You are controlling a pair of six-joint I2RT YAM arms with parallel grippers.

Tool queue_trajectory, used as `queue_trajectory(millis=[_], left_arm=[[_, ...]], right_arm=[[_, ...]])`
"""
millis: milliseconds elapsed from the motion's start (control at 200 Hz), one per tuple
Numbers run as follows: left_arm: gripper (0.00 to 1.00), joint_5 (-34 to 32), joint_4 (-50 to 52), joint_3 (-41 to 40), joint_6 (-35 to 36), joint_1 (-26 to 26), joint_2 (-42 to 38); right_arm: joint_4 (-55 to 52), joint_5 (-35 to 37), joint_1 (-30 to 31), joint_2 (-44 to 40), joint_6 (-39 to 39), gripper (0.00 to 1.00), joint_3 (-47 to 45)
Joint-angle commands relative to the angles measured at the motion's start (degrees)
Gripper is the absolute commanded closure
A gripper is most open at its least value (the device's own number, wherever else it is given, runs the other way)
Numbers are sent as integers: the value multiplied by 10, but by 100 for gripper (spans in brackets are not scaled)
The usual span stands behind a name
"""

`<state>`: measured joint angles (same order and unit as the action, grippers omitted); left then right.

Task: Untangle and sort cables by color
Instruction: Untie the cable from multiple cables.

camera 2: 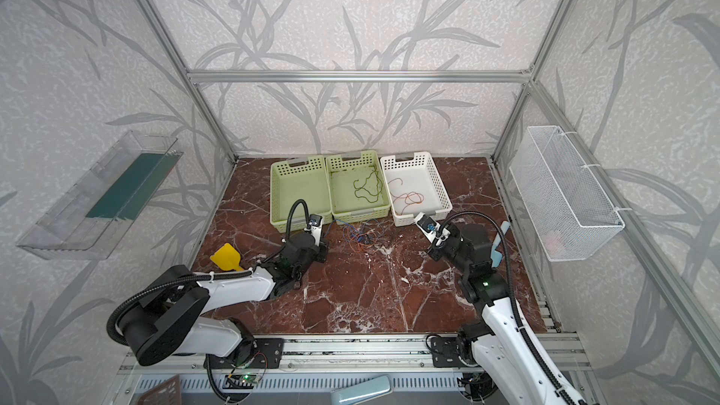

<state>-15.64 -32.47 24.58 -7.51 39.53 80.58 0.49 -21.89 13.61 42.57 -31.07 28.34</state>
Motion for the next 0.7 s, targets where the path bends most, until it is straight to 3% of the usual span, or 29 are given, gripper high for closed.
queue_trajectory(millis=[0,140,240,695], left_arm=[[84,82,-60,-7,37,10,-7],[56,128,-69,7,49,13,-1],[45,164,-40,38,61,15,3],[33,300,145,249,140,26,131]], right_arm=[[6,-79,10,16,-31,100,10],[-10,-96,13,21,-52,100,10],[-16,-86,14,17,-57,100,7],[-23,-47,23,1,-73,100,-3]])
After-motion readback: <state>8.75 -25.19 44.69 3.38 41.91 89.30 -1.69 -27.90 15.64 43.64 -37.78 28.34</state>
